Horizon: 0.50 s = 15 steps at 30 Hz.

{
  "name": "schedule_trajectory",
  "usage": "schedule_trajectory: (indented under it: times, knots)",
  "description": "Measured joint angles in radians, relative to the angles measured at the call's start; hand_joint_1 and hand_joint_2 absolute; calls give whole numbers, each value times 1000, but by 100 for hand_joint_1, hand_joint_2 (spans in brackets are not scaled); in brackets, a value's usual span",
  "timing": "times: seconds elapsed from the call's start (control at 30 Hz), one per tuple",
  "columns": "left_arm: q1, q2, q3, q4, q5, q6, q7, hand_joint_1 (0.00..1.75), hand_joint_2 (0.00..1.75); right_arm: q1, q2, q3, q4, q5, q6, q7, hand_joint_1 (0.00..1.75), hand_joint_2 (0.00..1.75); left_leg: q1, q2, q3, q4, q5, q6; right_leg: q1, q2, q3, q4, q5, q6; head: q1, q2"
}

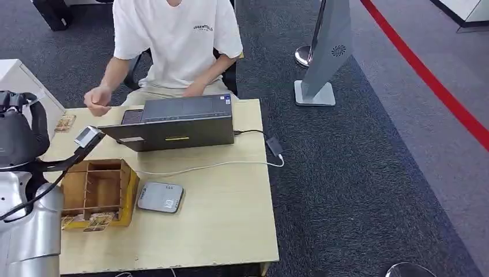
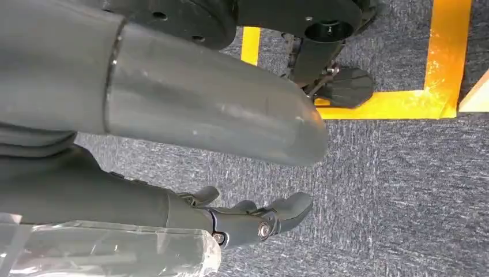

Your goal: Pass the card to the sensor for recognition and then transmit it.

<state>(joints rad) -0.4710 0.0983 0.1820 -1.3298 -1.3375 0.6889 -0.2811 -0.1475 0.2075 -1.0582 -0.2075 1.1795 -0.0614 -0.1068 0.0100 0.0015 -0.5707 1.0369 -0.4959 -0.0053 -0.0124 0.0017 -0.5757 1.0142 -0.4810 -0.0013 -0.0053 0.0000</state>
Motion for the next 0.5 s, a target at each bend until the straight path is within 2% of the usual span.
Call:
schedule_trajectory:
  times: [0.1,0.27,0.5]
  knots:
    - [-1,3,-15,8,8,0,-3,175,175,0,0,4,0,0,0,1,0,0,0,0,0,0,0,0,0,0,0,0,0,0,0,0]
    - [9,-8,-35,2,45,2,-46,175,175,1,0,5,0,-15,-3,-8,0,0,0,0,0,0,0,0,0,0,0,0,0,0,0,0]
    - [160,-61,-92,-154,48,3,-89,175,175,15,0,5,0,-36,-19,-11,0,0,-1,2,-1,0,-1,0,0,2,-1,0,0,0,0,0]
